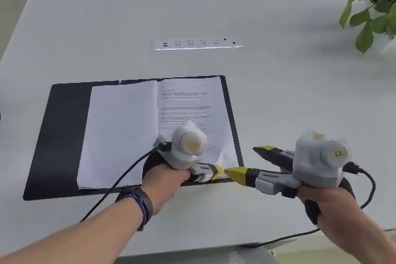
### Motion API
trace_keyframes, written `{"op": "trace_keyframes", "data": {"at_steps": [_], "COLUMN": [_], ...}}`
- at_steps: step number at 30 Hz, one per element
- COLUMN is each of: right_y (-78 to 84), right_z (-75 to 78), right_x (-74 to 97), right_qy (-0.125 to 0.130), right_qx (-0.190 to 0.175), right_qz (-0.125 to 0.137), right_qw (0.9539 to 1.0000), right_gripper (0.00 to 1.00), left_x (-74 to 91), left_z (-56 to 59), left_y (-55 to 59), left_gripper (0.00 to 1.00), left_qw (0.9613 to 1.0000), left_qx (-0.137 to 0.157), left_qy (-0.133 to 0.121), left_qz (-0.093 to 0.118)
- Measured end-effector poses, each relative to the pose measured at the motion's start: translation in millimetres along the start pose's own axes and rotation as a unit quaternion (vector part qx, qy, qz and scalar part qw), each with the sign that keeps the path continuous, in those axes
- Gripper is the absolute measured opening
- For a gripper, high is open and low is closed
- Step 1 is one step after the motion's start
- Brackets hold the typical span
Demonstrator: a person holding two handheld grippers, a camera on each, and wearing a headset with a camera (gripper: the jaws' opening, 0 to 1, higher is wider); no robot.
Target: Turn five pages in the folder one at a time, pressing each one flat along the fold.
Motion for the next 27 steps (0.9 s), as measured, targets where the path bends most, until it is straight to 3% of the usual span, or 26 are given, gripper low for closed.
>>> {"op": "trace_keyframes", "data": {"at_steps": [11, 18, 27], "right_y": [-6.7, -4.4, -2.6], "right_z": [24.0, 24.7, 23.7], "right_x": [-31.4, -48.0, -48.6], "right_qy": [-0.009, -0.023, -0.026], "right_qx": [-0.045, -0.063, -0.070], "right_qz": [0.009, 0.003, 0.005], "right_qw": [0.9989, 0.9977, 0.9972], "right_gripper": [0.57, 0.53, 0.52], "left_x": [1.9, 3.1, 3.7], "left_z": [-0.7, 0.0, -0.6], "left_y": [-2.2, -3.7, -3.9], "left_gripper": [0.66, 0.67, 0.66], "left_qw": [0.9996, 0.9991, 0.9989], "left_qx": [0.024, 0.036, 0.039], "left_qy": [0.008, 0.016, 0.020], "left_qz": [0.012, 0.015, 0.014]}}
Point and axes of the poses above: the centre of the closed fingertips' face, and the gripper's own axes: x roughly backward along the fingers, z roughly to its right, y roughly out of its underside, the point moved 4 cm from there along x, roughly backward along the fingers
